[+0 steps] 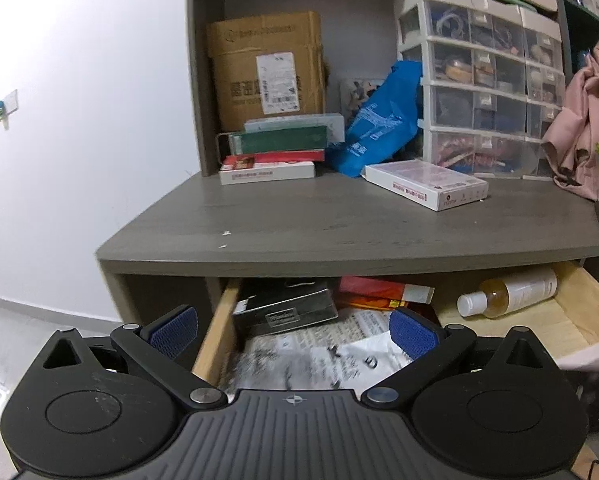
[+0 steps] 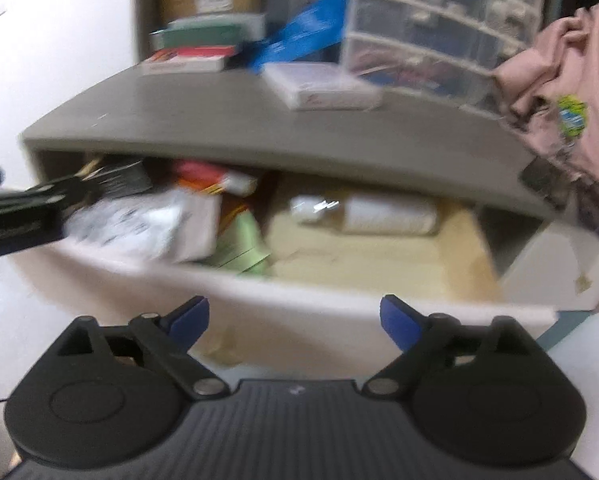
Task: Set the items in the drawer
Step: 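Release the knob with the right gripper and hold it over the drawer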
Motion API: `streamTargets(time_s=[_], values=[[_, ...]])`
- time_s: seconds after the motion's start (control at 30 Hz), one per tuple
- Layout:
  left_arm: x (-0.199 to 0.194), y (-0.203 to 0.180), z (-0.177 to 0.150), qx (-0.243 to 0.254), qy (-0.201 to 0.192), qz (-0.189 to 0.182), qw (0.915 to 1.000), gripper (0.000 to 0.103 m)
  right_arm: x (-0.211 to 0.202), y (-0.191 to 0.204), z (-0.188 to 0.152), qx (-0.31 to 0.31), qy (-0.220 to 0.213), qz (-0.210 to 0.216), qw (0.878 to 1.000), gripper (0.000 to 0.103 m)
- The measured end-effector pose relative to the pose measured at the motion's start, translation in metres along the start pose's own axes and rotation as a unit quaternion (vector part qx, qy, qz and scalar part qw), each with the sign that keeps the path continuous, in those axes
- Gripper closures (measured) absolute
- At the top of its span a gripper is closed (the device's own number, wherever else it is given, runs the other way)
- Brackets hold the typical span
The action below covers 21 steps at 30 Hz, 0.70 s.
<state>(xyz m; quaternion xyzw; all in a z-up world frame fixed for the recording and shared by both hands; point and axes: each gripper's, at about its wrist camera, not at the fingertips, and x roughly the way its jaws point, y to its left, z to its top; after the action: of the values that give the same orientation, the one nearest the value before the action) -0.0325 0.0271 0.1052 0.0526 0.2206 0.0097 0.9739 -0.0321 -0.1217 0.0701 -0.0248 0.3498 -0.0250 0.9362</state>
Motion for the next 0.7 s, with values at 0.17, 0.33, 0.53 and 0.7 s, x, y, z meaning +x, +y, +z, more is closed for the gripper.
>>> streamTargets(time_s=[0.17, 0.33, 0.53, 0.7], values=[[0.033, -0.012, -0.001, 0.005, 0.025, 0.000, 0.9997, 0.000, 0.031, -0.029, 0.011, 0.030, -0.003, -0.021, 0.999, 0.010], [0.056, -0.016, -0.012, 0.005, 0.062, 0.001, 0.9980, 0.000, 0.060, -0.037, 0.010, 0.035, 0.018, -0.026, 0.999, 0.010], [0.066, -0.014, -0.026, 0.013, 0.089, 0.006, 0.9959, 0.000, 0.070, -0.044, 0.008, 0.059, 0.028, -0.012, 0.998, 0.008], [0.068, -0.008, -0.029, -0.014, 0.098, -0.002, 0.9951, 0.000, 0.071, -0.046, 0.007, 0.062, 0.033, -0.007, 0.998, 0.007]])
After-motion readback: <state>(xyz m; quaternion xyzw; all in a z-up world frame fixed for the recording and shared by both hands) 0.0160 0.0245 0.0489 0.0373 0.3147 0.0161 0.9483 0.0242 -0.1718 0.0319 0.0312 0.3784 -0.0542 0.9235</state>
